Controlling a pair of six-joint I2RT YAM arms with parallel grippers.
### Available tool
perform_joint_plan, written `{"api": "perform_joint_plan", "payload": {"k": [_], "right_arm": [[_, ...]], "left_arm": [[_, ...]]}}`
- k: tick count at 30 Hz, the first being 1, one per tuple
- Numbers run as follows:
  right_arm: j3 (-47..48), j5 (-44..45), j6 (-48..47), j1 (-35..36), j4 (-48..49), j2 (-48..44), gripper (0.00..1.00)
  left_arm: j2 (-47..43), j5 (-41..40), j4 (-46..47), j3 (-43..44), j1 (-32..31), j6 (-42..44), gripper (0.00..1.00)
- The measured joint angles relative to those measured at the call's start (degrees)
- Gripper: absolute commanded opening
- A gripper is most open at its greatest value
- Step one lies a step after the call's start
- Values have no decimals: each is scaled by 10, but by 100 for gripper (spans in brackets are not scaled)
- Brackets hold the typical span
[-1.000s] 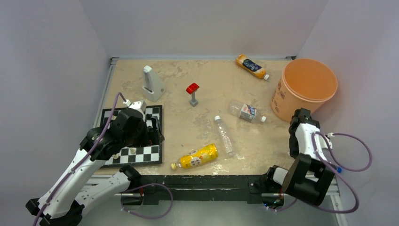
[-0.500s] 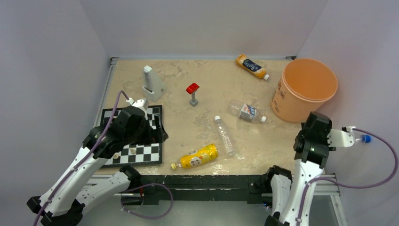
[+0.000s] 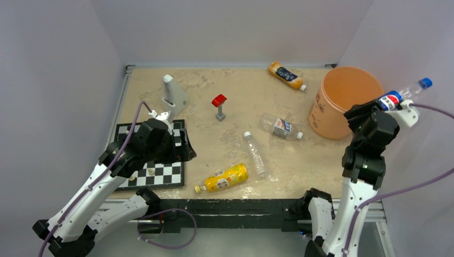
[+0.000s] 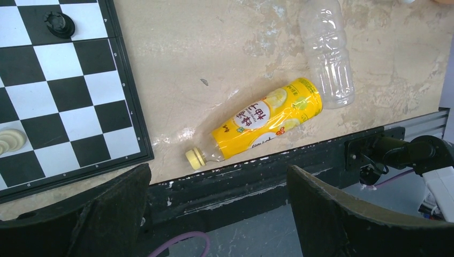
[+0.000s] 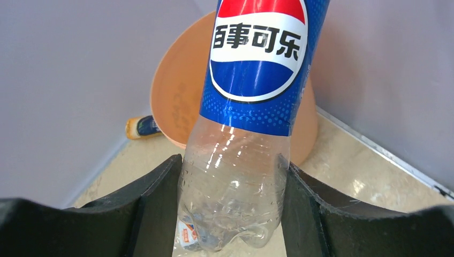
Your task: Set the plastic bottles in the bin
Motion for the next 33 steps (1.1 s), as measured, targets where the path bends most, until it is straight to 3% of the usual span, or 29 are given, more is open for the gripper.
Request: {"api": "perform_joint_plan", "payload": {"k": [5, 9, 12, 16, 24, 28, 33], "right_arm": [[59, -29, -43, 29, 50, 104, 0], [120, -2, -78, 96, 61, 201, 0], [143, 9, -97, 121, 78, 252, 6], [145, 33, -110, 123, 81, 287, 19], [145, 54, -118, 123, 89, 306, 73], [145, 64, -125, 123, 91, 312, 84], [149, 67, -134, 123, 89, 328, 87]], "left_arm": [[0, 2, 1, 0, 0, 0, 100], [-3, 2, 1, 0, 0, 0, 100], [-12, 0, -1, 0, 0, 0, 100], [-31, -12, -14, 0, 0, 0, 100], [-63, -36, -42, 1, 0, 1, 100], [-64, -41, -45, 1, 0, 1, 100], [-71, -44, -52, 0, 0, 3, 100]]}}
